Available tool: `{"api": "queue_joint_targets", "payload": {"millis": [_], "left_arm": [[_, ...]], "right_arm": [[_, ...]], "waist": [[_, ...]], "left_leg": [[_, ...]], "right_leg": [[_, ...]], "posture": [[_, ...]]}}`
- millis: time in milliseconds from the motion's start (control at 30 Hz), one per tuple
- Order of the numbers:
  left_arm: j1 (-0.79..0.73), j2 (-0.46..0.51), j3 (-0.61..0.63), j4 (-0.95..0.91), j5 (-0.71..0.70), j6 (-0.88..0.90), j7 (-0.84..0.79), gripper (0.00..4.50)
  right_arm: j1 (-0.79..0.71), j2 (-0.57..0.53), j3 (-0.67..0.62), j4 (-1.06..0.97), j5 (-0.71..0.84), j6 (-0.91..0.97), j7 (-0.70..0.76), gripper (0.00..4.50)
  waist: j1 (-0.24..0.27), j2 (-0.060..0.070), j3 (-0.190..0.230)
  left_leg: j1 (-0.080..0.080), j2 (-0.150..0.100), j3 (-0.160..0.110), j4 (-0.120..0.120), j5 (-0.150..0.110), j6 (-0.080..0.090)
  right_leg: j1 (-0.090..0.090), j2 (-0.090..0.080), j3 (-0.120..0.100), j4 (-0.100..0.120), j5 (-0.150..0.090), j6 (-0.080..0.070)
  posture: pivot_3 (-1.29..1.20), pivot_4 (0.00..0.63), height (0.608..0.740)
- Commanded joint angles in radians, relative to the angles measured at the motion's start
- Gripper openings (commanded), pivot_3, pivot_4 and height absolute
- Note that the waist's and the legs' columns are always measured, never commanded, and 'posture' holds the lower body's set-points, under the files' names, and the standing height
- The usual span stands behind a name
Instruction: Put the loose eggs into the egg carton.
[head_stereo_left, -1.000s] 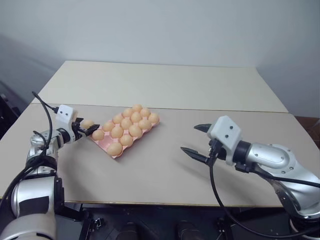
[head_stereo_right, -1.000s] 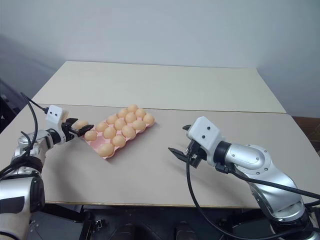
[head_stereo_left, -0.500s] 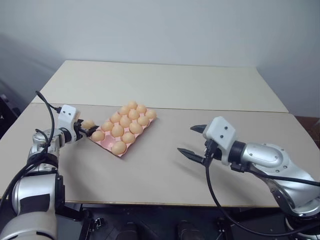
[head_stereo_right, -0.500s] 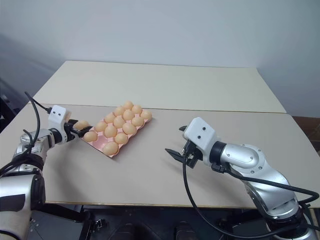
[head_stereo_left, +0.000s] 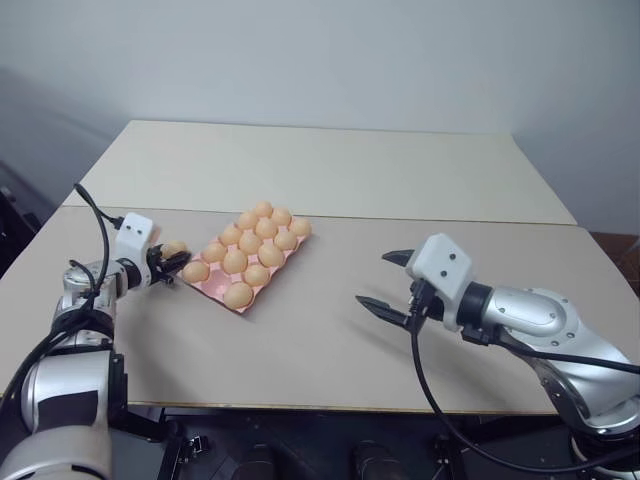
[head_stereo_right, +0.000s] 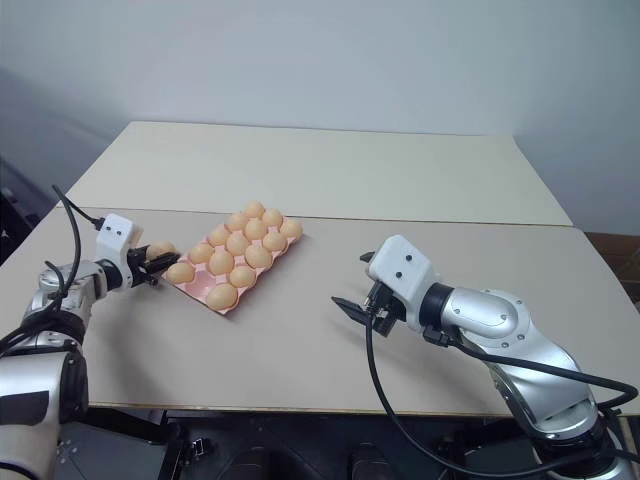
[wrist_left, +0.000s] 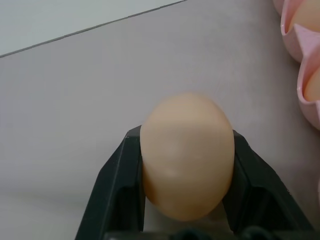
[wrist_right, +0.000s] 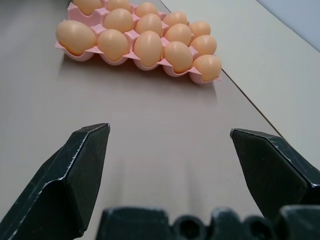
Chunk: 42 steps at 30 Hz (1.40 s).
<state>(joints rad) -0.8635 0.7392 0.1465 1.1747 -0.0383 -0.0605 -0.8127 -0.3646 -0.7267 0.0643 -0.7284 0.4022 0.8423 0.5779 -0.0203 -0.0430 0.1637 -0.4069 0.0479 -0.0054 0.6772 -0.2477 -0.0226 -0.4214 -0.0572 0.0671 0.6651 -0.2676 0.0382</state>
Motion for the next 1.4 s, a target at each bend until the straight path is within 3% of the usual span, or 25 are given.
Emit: {"api": "queue_joint_targets", "payload": {"millis": [33,200,333,433,533,900,1267,1400], "left_arm": [[0.044,0.054,0.049,-0.093,-0.048,-0.044,-0.042,1.64],[0.129,0.09,0.122,-0.208,-0.144,-0.045,-0.144,1.64],[0.211,0.088,0.201,-0.362,-0.303,0.003,-0.338,1.64],[0.265,0.072,0.192,-0.464,-0.383,0.011,-0.525,1.64],[0.265,0.049,0.164,-0.501,-0.407,0.034,-0.606,1.64],[0.164,-0.004,0.056,-0.444,-0.352,0.012,-0.688,1.64],[0.156,0.018,0.032,-0.428,-0.322,0.022,-0.716,1.64],[0.167,0.008,0.028,-0.432,-0.309,0.009,-0.706,2.91]], "right_arm": [[-0.001,-0.008,-0.017,-0.026,-0.013,-0.023,-0.003,4.5],[0.0,-0.004,-0.016,-0.023,-0.013,-0.026,0.002,4.5],[-0.004,0.001,-0.009,-0.019,-0.017,-0.032,0.002,4.5],[-0.009,0.005,-0.009,-0.019,-0.018,-0.033,-0.002,4.5],[-0.015,-0.001,-0.023,-0.041,-0.008,-0.018,-0.001,4.5],[0.005,-0.05,-0.086,-0.155,0.06,0.064,-0.004,4.5],[0.033,-0.052,-0.066,-0.158,0.035,0.046,-0.036,4.5],[0.027,-0.049,-0.063,-0.152,0.036,0.049,-0.035,4.5]], "waist": [[-0.001,0.0,0.0],[0.003,0.0,0.0],[0.005,0.0,0.0],[0.007,0.0,0.0],[0.008,0.0,0.0],[0.002,0.0,0.0],[0.002,0.0,0.0],[0.002,0.0,0.0]], "left_leg": [[0.0,0.0,0.0,0.0,0.0,0.0],[0.0,0.0,0.0,0.0,0.0,0.0],[0.0,0.0,0.0,0.0,0.0,0.0],[0.0,0.001,0.0,0.0,0.0,0.0],[0.001,0.0,0.0,0.001,0.0,0.0],[0.001,0.0,0.0,0.001,0.0,0.0],[0.0,0.0,0.0,0.001,0.0,0.0],[0.0,0.0,0.0,0.001,0.0,0.0]], "right_leg": [[0.0,0.0,0.0,0.0,0.0,0.0],[0.0,0.0,0.0,0.0,0.0,0.0],[0.0,0.0,0.0,0.0,0.0,0.0],[0.001,0.0,0.0,0.0,0.0,0.0],[0.001,0.0,0.0,0.0,0.0,0.0],[0.001,0.0,0.0,0.0,0.0,0.0],[0.001,0.0,0.0,0.0,0.0,0.0],[0.001,0.0,0.0,0.0,0.0,0.0]], "posture": [[0.0,0.15,0.74],[0.0,0.15,0.74],[0.0,0.15,0.74],[0.0,0.15,0.74],[0.0,0.15,0.74],[0.0,0.15,0.74],[0.0,0.15,0.74],[0.0,0.15,0.74]]}}
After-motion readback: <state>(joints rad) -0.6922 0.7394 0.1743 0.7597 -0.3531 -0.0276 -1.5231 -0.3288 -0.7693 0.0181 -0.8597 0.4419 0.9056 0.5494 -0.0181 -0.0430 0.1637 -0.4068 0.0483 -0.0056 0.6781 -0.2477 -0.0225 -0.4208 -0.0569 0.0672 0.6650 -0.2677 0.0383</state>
